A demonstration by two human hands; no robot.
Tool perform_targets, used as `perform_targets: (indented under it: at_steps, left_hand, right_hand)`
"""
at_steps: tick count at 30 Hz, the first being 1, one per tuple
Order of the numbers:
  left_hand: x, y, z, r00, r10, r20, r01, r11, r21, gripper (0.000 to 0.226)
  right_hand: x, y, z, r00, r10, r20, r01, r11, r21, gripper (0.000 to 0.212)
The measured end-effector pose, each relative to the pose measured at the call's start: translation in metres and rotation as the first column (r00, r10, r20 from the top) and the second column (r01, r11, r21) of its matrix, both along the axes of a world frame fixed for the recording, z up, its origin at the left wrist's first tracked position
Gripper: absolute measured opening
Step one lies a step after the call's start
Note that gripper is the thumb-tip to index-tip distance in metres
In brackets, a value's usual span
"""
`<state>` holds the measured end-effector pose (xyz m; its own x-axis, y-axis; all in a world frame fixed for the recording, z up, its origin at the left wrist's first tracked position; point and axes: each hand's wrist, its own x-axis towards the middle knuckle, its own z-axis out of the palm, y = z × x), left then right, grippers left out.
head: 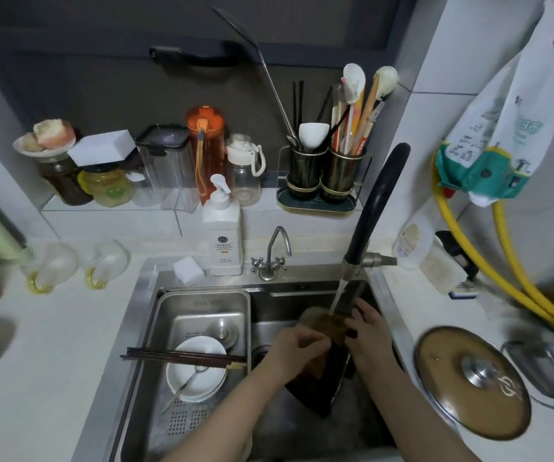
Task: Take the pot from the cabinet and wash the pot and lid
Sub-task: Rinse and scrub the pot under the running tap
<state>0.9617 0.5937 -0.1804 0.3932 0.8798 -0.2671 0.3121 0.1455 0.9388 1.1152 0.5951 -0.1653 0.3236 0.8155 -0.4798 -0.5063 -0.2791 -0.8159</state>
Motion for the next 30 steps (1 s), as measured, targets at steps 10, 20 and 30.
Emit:
perform_targets:
  at_steps: [10, 20, 30]
  left_hand:
    - [0.012, 0.052, -0.005, 0.869, -0.118, -0.480, 0.278, 0.919, 0.278, 0.044]
    - [0.012, 0.069, -0.017, 0.864, -0.232, -0.446, 0.377, 0.886, 0.270, 0.051]
    - [0.009, 0.084, 0.031, 0.918, -0.227, -0.324, 0.328, 0.895, 0.302, 0.027]
  right_hand:
    - [-0.005, 0.007, 0.007, 0.942, 0.231, 0.244, -0.206, 0.971, -0.122, 0.038]
    - [0.013, 0.009, 0.014, 0.874, 0.447, 0.189, -0.406, 0.887, -0.219, 0.020]
    - [0.025, 0.033, 0.034, 0.675, 0.513, 0.530, -0.488, 0.850, -0.200, 0.013]
